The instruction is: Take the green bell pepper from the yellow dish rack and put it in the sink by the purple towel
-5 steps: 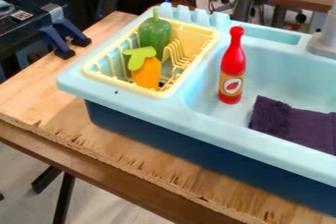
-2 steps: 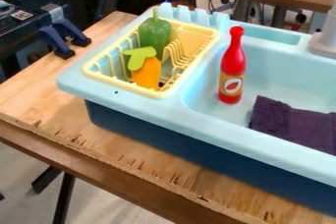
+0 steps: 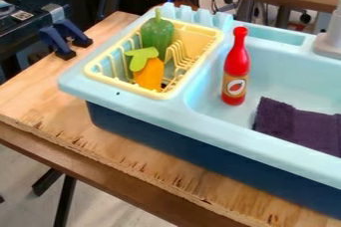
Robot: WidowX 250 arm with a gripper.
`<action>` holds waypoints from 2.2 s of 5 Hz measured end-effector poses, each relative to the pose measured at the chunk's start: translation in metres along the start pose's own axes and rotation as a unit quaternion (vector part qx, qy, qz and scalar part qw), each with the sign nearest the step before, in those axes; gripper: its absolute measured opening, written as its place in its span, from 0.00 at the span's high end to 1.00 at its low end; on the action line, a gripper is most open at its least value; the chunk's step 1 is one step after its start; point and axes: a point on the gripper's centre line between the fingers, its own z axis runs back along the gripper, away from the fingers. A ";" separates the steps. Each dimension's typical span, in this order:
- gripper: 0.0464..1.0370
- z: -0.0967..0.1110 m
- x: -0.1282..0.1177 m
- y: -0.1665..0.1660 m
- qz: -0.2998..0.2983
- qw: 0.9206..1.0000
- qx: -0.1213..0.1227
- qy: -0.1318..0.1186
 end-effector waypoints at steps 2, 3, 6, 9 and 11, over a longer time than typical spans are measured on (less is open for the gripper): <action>0.04 -0.024 0.003 0.016 -0.015 0.999 0.000 0.052; 0.04 -0.030 0.002 0.018 -0.012 0.998 0.000 0.060; 0.04 -0.051 -0.016 0.039 0.011 0.993 0.011 0.115; 0.36 -0.067 -0.011 0.042 -0.003 0.995 -0.029 0.097; 0.74 -0.065 -0.006 0.034 -0.002 0.996 -0.040 0.085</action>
